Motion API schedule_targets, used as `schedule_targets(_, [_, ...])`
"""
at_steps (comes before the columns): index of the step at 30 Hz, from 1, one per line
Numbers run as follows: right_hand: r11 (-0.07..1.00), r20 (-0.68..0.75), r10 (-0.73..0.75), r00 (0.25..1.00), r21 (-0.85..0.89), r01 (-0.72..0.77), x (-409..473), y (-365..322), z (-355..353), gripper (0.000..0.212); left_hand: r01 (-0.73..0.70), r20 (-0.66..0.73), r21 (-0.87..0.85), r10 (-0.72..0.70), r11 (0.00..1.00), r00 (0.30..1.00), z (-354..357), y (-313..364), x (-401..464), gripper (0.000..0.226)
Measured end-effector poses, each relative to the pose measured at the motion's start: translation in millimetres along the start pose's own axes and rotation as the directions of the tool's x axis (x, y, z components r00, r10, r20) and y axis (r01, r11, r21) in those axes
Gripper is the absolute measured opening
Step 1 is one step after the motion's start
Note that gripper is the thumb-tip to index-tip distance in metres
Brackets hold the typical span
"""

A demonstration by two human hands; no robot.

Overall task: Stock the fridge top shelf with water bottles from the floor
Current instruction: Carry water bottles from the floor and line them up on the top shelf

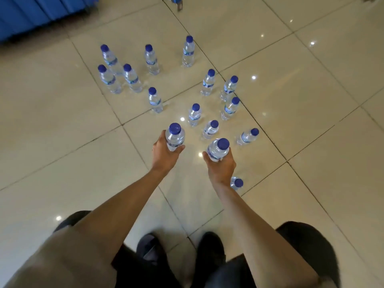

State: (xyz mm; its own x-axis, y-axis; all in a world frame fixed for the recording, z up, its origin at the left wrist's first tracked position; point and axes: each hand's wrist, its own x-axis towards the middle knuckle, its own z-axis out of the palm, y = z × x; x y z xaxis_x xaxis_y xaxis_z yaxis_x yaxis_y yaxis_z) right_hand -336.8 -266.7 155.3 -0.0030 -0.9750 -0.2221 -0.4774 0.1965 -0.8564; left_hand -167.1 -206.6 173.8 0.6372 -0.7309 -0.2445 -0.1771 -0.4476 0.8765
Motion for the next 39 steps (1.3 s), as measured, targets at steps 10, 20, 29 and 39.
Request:
schedule_targets(10, [0.992,0.128,-0.118,0.985,0.046,0.113,-99.9,-341.6,-143.4,0.042,0.005,-0.062,-0.016,-0.006,1.0,0.998,-209.3,313.6,-107.2,0.059])
schedule_targets(20, [0.924,0.145,-0.383,0.912,0.074,0.376,-153.6,-619.0,-189.1,0.04,-0.127,-0.21,0.0,0.124,0.992,0.97,-385.9,521.0,-146.2,0.056])
schedule_targets(29, [0.833,0.187,-0.553,0.812,0.113,0.542,-169.4,-796.0,-142.6,0.045,-0.204,-0.407,0.126,0.238,0.971,0.882,-537.0,600.8,-125.4,0.05])
schedule_targets(39, [0.615,0.198,-0.788,0.582,0.283,0.736,-159.3,-962.0,-58.9,0.061,-0.227,-0.595,0.239,0.327,0.944,0.734,-654.5,662.6,-44.5,0.062])
